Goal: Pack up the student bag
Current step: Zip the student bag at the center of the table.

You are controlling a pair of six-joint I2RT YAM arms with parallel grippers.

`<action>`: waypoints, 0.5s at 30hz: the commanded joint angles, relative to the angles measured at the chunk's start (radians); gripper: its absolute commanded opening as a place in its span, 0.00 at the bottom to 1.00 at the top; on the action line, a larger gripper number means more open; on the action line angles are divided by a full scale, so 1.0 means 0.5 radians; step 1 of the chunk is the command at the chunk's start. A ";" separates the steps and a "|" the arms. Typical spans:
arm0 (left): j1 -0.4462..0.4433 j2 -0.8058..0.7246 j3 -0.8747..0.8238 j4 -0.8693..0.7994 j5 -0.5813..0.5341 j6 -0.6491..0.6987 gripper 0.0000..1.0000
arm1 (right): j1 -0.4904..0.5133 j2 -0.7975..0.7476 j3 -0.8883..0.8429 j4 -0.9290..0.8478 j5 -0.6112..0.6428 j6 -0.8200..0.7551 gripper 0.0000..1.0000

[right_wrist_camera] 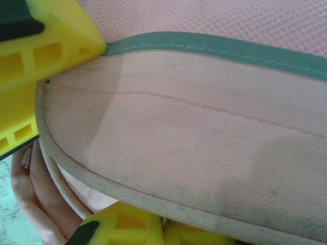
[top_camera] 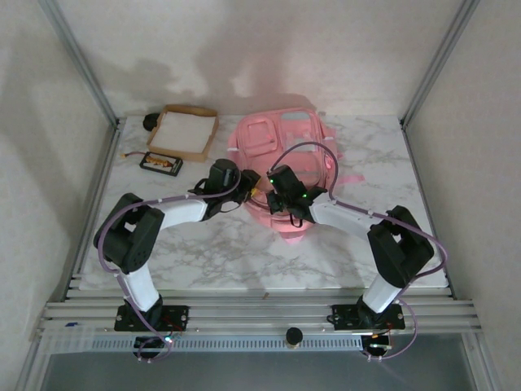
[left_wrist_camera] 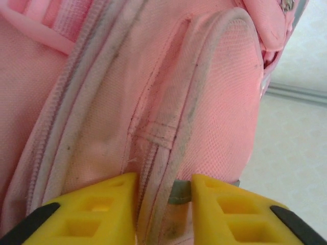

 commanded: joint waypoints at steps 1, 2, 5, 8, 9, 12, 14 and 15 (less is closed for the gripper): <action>-0.050 0.009 0.066 0.011 -0.047 -0.006 0.20 | 0.008 -0.060 -0.007 0.021 -0.091 0.044 0.00; -0.050 0.001 0.079 -0.028 -0.068 0.018 0.13 | 0.002 -0.073 -0.006 0.001 -0.098 0.065 0.00; -0.030 0.003 0.107 -0.092 -0.092 0.065 0.00 | -0.019 -0.111 0.002 -0.079 -0.116 0.122 0.00; 0.017 -0.018 0.105 -0.181 -0.119 0.134 0.00 | -0.034 -0.153 0.005 -0.206 -0.101 0.182 0.00; 0.038 -0.035 0.093 -0.189 -0.120 0.154 0.00 | -0.053 -0.178 -0.007 -0.231 -0.099 0.204 0.00; 0.103 -0.086 0.085 -0.257 -0.139 0.247 0.00 | -0.130 -0.253 -0.063 -0.312 -0.103 0.262 0.00; 0.158 -0.085 0.107 -0.347 -0.115 0.328 0.00 | -0.210 -0.317 -0.113 -0.342 -0.076 0.265 0.00; 0.191 -0.091 0.103 -0.375 -0.103 0.356 0.00 | -0.241 -0.346 -0.137 -0.347 -0.075 0.268 0.00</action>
